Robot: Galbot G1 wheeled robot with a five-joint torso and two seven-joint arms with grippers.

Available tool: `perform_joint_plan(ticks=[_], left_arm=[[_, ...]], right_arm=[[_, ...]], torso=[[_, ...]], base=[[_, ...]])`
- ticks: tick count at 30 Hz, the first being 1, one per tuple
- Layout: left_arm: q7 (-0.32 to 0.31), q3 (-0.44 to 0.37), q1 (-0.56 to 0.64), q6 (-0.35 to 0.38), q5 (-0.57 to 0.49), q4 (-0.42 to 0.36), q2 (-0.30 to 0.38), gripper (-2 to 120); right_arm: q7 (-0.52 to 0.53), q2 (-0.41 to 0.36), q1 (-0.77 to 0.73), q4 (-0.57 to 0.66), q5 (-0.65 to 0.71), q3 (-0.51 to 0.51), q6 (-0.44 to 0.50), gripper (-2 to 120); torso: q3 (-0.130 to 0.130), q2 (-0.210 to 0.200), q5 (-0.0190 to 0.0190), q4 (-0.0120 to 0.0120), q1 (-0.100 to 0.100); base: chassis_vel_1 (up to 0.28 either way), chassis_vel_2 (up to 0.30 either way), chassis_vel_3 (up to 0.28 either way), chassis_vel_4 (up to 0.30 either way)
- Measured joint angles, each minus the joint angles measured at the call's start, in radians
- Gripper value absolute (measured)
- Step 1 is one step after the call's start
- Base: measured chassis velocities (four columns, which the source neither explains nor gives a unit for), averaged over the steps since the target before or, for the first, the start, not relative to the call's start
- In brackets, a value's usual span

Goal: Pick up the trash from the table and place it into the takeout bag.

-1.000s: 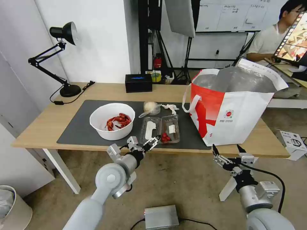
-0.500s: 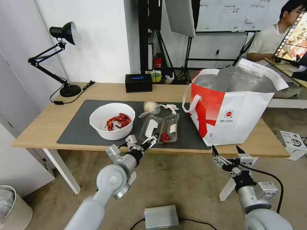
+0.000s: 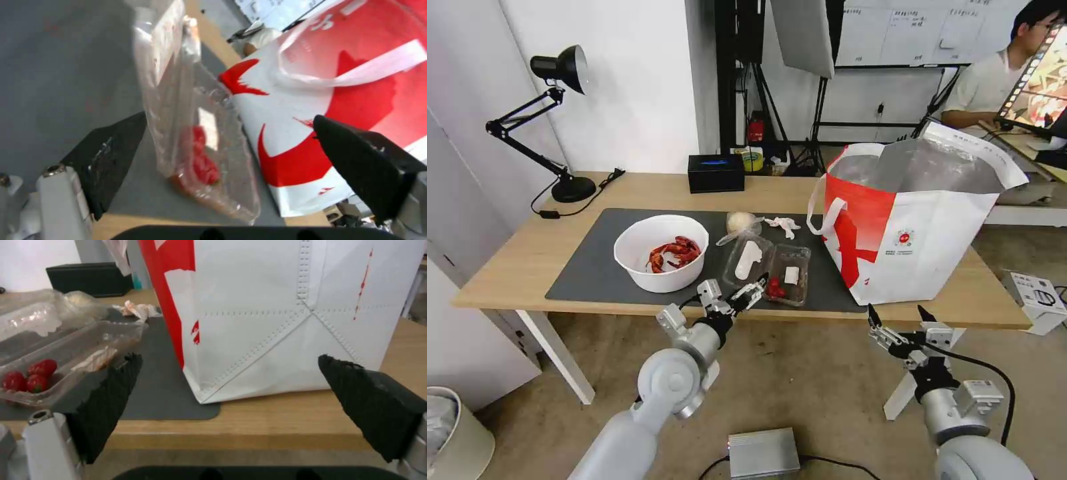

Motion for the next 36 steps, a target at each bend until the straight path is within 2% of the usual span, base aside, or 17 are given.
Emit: perform_joint_plan(ticks=[7,9,12,17,20,24,30,34,36], left_arm=[[0.058,0.02,-0.016,-0.03,0.08,0.018,-0.004,100],[0.058,0.02,-0.016,-0.03,0.08,0.018,-0.004,100],[0.106,0.027,-0.019,-0.05,0.153,0.032,-0.003,100],[0.144,0.033,-0.02,-0.069,0.216,0.038,-0.001,100],[0.209,0.036,-0.017,-0.101,0.302,0.052,0.003,100],[0.251,0.036,-0.01,-0.111,0.335,0.052,0.008,100],[0.385,0.042,0.013,-0.147,0.438,0.06,0.022,100],[0.423,0.045,0.018,-0.157,0.459,0.065,0.022,100],[0.465,0.045,0.018,-0.172,0.502,0.075,0.022,100]], right_arm=[[-0.001,0.005,0.004,-0.003,-0.001,-0.007,0.002,100],[-0.001,0.005,0.004,-0.003,-0.001,-0.007,0.002,100],[-0.001,0.009,0.008,-0.003,0.002,-0.014,0.002,100],[-0.002,0.014,0.014,-0.002,0.015,-0.023,0.002,100],[-0.002,0.016,0.018,-0.001,0.025,-0.029,0.001,100],[-0.002,0.017,0.018,-0.001,0.026,-0.029,0.001,100],[-0.002,0.02,0.016,-0.001,0.026,-0.029,0.002,100],[-0.002,0.022,0.015,-0.001,0.026,-0.03,0.003,100],[-0.002,0.025,0.013,-0.001,0.025,-0.031,0.003,100]], torso=[[0.0,0.0,0.0,0.0,0.0],[0.0,0.0,0.0,0.0,0.0],[0.0,0.0,-0.0001,0.0,0.0],[0.0,0.0,0.0,0.0,0.0],[0.0,0.0,0.0,0.0,0.0],[0.0,0.0,0.0,0.0,0.0],[0.0,0.0,0.0,0.0,0.0],[0.0,0.0,-0.0001,0.0,0.0],[0.0,0.0,0.0,0.0,0.0]], base=[[0.0,0.0,0.0,0.0],[0.0,0.0,0.0,0.0],[0.0,0.0,0.0,0.0],[0.0,0.0,0.0,0.0],[0.0,0.0,0.0,0.0],[0.0,0.0,0.0,0.0],[0.0,0.0,0.0,0.0],[0.0,0.0,0.0,0.0],[0.0,0.0,0.0,0.0]])
